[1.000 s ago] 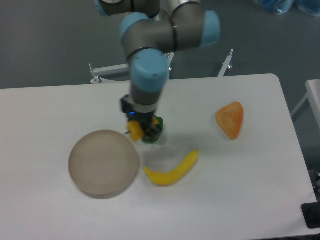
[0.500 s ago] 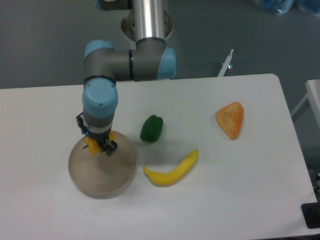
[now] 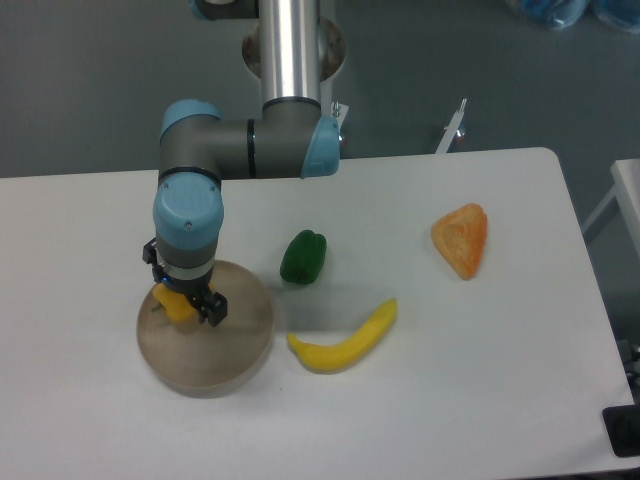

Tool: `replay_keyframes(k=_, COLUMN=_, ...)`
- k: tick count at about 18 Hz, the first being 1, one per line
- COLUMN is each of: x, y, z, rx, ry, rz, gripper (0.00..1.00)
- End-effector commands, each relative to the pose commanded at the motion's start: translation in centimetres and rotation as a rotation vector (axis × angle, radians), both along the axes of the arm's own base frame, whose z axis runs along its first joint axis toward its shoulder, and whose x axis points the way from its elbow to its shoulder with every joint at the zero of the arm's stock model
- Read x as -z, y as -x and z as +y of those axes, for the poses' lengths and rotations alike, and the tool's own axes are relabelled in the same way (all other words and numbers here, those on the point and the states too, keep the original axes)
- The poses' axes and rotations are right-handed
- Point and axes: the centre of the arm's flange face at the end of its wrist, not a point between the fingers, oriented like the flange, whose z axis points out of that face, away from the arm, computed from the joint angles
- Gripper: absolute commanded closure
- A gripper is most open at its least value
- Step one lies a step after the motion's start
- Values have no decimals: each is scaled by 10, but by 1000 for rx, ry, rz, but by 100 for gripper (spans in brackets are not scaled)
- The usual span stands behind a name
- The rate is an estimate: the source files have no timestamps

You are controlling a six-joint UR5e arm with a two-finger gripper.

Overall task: Place the yellow pepper on the plate
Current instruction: 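Lower the yellow pepper onto the beige plate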

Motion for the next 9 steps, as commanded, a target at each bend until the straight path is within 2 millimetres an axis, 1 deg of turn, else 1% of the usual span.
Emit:
replay_keyframes(k=2, x=-9, y=4, z=0, rx=-3, ry=-14, rz=8, gripper=0)
replay_keyframes(k=4, x=-12, y=19, z=-2, rx=-15, ry=-11, rz=39, gripper=0)
replay_keyframes(k=6, x=-24, y=44, z=-9, rx=-34, ry=-14, rz=96, gripper=0)
replay_keyframes(k=8, x=-38, y=73, z=-16, rx=-56, ry=-25, rz=152, gripper=0)
replay_keyframes(k=9, x=-50, y=97, z=-22, rx=-50, ry=-31, rz=185, gripper=0)
